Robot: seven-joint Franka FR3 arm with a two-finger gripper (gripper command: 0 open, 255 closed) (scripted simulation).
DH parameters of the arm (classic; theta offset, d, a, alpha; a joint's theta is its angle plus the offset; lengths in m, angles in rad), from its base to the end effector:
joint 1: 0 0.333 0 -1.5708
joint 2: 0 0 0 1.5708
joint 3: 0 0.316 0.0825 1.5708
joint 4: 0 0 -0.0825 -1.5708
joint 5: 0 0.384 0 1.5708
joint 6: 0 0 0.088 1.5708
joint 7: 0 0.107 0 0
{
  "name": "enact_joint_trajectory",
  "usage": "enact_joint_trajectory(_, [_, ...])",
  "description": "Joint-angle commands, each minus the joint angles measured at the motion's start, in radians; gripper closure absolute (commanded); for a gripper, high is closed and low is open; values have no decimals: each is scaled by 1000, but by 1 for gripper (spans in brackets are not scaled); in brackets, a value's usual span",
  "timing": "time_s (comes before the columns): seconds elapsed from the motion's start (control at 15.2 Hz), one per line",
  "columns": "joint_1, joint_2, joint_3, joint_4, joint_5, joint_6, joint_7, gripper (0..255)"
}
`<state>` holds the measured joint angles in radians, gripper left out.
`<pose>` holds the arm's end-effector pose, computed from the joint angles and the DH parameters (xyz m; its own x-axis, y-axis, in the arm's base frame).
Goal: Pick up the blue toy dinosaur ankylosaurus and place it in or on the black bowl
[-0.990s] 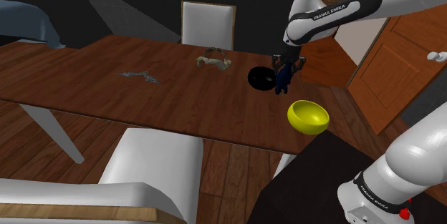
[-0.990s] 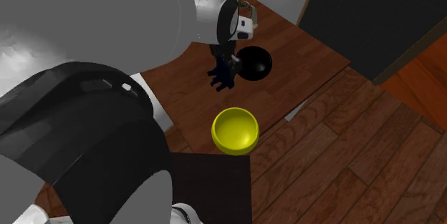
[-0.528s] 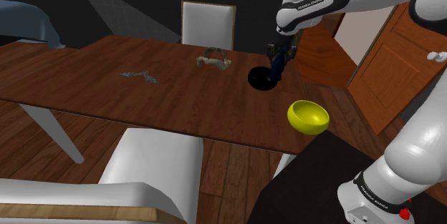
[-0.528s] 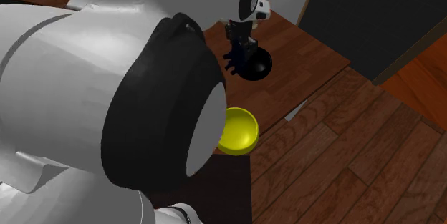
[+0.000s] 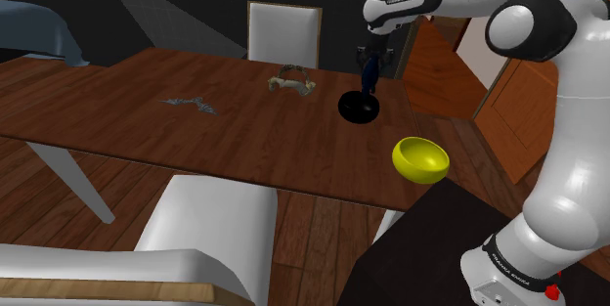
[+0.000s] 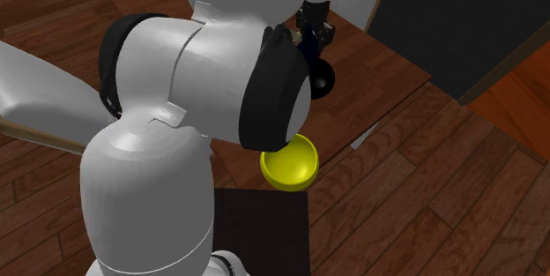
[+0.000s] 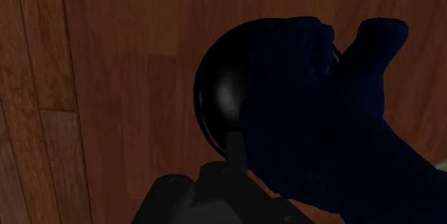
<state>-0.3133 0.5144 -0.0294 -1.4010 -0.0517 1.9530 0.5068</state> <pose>0.6675 -0.2377 0.4121 0.6766 -0.7337 0.0630 -0.7362 -0.6757 0.0372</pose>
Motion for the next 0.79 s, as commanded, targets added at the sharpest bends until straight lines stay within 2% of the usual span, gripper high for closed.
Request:
enact_joint_trajectory(0.0, [-8, 112, -1, 187, 5, -73, -12, 255])
enact_joint_trajectory(0.73, [-8, 143, 0, 88, 3, 56, -5, 255])
